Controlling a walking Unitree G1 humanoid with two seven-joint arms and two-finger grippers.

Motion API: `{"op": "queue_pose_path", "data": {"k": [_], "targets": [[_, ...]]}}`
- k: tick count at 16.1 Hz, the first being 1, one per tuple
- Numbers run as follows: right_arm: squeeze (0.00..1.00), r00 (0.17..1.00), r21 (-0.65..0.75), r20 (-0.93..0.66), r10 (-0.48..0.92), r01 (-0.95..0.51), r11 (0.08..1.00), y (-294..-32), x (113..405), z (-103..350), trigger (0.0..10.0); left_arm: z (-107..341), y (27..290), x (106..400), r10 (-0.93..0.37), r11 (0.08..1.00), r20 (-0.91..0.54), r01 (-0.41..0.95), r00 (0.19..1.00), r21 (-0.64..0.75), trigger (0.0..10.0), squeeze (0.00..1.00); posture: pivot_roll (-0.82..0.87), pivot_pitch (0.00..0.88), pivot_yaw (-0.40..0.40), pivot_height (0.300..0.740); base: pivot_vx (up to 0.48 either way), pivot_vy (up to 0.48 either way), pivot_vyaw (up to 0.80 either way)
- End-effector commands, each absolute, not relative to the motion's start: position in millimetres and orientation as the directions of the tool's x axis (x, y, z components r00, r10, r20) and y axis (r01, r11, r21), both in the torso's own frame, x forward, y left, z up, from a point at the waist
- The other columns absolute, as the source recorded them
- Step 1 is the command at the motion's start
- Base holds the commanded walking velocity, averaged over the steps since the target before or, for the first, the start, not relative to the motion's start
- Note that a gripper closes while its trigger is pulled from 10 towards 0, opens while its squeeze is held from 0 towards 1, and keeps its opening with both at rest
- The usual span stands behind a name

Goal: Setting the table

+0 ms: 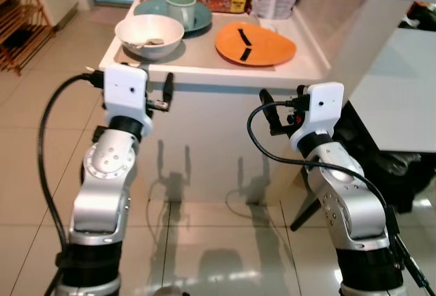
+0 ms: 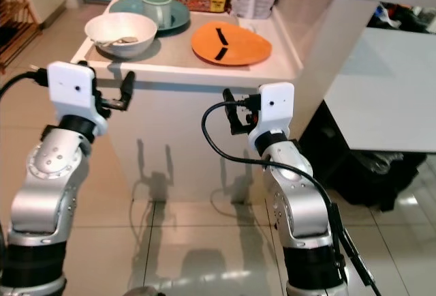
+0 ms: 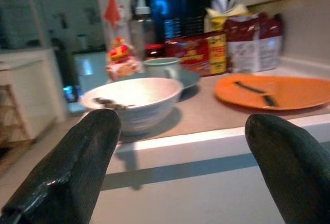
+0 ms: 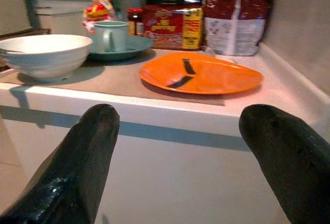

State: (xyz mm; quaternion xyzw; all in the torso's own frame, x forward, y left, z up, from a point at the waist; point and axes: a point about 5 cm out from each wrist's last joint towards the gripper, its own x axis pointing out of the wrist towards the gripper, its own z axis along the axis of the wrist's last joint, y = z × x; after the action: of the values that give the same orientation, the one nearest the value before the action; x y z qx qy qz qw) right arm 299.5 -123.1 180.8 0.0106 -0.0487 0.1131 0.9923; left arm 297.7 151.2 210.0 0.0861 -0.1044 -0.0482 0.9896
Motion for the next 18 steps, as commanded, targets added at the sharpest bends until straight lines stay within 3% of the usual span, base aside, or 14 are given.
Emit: {"op": "queue_pose_path", "data": {"k": [1, 3, 4, 12, 18], "targets": [[0.00, 0.978, 0.002, 0.101, 0.184, -0.185, 0.983, -133.7, 301.2, 182.8, 10.0, 210.6, 143.2, 295.6, -0.158, 0.976, 0.202, 0.122, 0.967, 0.183, 10.0, 0.30, 0.07, 0.010, -0.053, 0.740, 0.431, 0.000, 0.00], [0.00, 0.978, 0.002, 0.100, 0.183, -0.184, 0.983, -134.2, 301.5, 182.6, 10.0, 210.1, 142.8, 295.8, -0.160, 0.975, 0.201, 0.123, 0.966, 0.184, 10.0, 0.30, 0.07, 0.010, -0.053, 0.740, 0.431, 0.000, 0.00], [0.00, 0.978, 0.003, 0.102, 0.183, -0.184, 0.983, -134.1, 301.9, 182.8, 10.0, 209.1, 142.3, 295.7, -0.164, 0.974, 0.196, 0.127, 0.967, 0.190, 10.0, 0.23, 0.07, 0.001, -0.054, 0.740, 0.458, 0.000, 0.00], [0.00, 0.981, 0.002, 0.080, 0.175, -0.175, 0.984, -135.9, 303.7, 179.7, 10.0, 208.3, 139.2, 295.4, -0.193, 0.966, 0.194, 0.151, 0.962, 0.209, 10.0, 0.13, 0.07, 0.000, -0.055, 0.740, 0.460, 0.000, 0.00], [0.00, 0.981, -0.001, 0.068, 0.182, -0.182, 0.983, -135.7, 303.7, 177.7, 10.0, 208.4, 137.4, 295.3, -0.205, 0.963, 0.196, 0.162, 0.959, 0.214, 10.0, 0.12, 0.06, 0.000, -0.054, 0.740, 0.454, 0.000, 0.00]]}}
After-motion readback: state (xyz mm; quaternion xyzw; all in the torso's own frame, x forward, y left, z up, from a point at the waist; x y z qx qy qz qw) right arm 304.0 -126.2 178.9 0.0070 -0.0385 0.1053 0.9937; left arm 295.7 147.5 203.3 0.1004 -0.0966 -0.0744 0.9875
